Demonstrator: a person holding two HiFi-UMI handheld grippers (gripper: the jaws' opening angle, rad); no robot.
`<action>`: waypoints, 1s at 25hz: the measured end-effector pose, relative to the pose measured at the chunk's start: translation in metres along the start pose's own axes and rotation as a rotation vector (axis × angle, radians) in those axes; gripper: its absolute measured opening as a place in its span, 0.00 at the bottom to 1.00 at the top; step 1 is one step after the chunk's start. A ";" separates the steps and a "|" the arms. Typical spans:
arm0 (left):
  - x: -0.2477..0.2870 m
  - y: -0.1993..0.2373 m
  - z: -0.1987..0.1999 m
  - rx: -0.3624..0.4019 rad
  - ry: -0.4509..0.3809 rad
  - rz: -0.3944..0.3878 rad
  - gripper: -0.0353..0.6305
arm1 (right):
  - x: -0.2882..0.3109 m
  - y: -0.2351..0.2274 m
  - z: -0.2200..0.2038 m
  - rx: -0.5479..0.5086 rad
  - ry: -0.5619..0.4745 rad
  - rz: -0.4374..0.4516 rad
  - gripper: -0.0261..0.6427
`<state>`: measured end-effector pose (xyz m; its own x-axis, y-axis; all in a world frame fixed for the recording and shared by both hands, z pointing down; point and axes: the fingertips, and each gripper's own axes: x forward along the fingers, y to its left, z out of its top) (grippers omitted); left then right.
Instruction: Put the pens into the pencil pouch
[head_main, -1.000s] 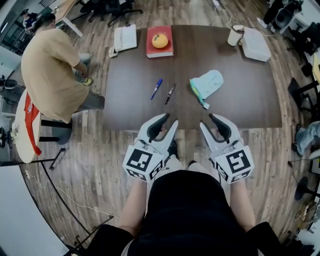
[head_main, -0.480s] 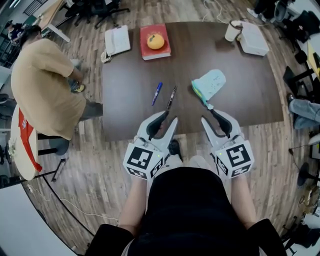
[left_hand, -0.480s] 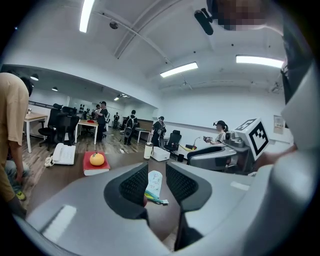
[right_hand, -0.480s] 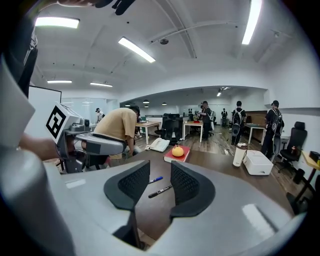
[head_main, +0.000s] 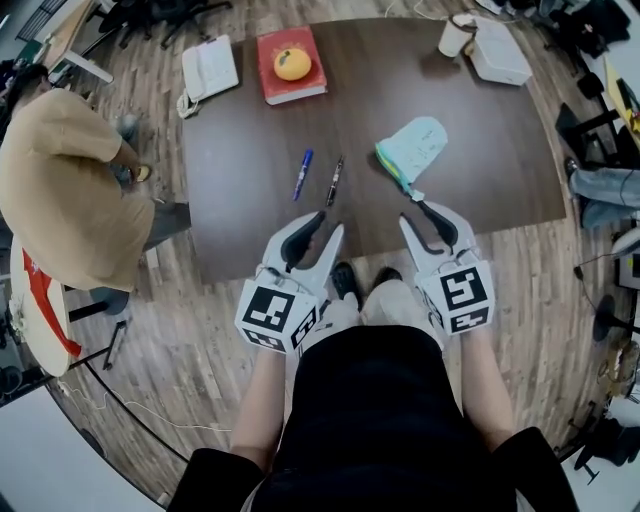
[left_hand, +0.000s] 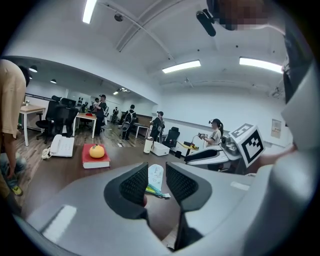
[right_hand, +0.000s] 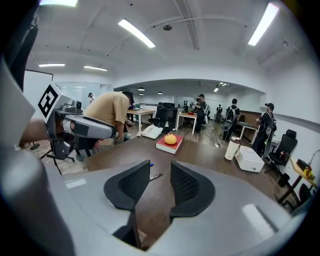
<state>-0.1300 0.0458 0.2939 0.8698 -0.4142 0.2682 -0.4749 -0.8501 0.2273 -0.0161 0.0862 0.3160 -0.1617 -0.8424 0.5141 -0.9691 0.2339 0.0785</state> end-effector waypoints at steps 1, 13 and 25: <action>0.001 0.000 -0.002 -0.002 0.006 0.001 0.21 | 0.003 -0.002 -0.004 0.003 0.010 0.000 0.21; 0.033 0.012 -0.016 -0.022 0.087 0.068 0.21 | 0.056 -0.036 -0.033 -0.026 0.086 -0.005 0.21; 0.076 0.020 -0.037 -0.080 0.166 0.157 0.21 | 0.129 -0.071 -0.075 -0.095 0.197 0.101 0.21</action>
<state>-0.0785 0.0092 0.3532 0.7534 -0.4747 0.4550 -0.6177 -0.7482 0.2422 0.0465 -0.0022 0.4410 -0.2082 -0.7038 0.6792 -0.9265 0.3644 0.0936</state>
